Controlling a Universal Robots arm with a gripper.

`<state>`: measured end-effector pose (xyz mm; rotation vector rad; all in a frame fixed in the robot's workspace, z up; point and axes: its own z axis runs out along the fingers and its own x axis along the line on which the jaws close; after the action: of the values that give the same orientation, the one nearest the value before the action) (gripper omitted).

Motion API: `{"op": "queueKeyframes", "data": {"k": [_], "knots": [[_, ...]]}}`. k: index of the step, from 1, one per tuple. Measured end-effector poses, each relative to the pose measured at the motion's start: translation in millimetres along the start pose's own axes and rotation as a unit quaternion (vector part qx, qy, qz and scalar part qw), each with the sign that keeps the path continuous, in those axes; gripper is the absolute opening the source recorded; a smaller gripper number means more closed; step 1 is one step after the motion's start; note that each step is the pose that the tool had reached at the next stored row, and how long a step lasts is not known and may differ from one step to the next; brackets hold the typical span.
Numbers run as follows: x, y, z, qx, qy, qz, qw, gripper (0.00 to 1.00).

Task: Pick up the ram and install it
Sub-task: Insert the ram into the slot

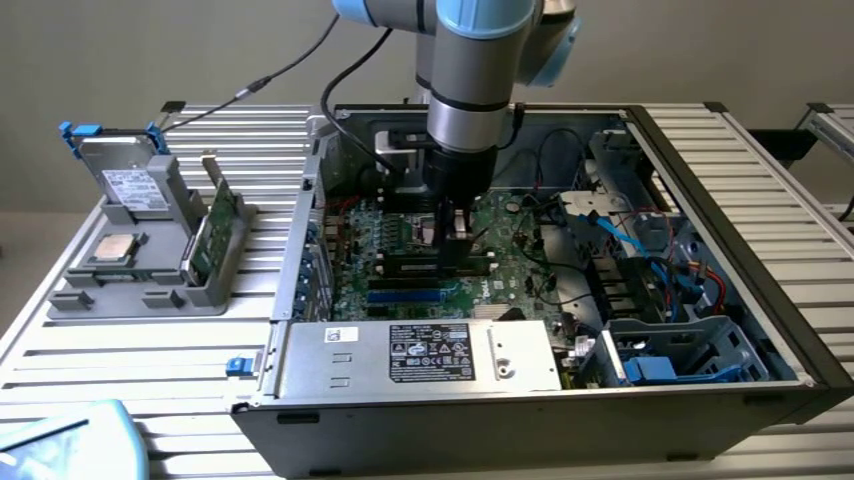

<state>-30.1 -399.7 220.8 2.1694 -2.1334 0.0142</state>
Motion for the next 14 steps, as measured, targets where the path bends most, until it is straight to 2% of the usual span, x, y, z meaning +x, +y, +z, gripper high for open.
{"op": "queueKeyframes", "data": {"k": [1,7,9,11,12,14], "knots": [[0.2,0.2,-2.6,0.0,0.0001,0.0,1.0,0.58],[1.7,1.8,-21.3,0.0,0.0002,0.0,1.0,0.58],[1.7,1.9,-22.9,0.0,0.0002,0.0,1.0,0.58],[1.7,1.9,-22.9,0.0,0.0001,0.0,1.0,0.49],[1.7,1.9,-22.9,0.0,0.0001,0.0,1.0,0.49],[1.7,1.9,-22.9,0.0,0.0002,0.0,1.0,0.36]]}}
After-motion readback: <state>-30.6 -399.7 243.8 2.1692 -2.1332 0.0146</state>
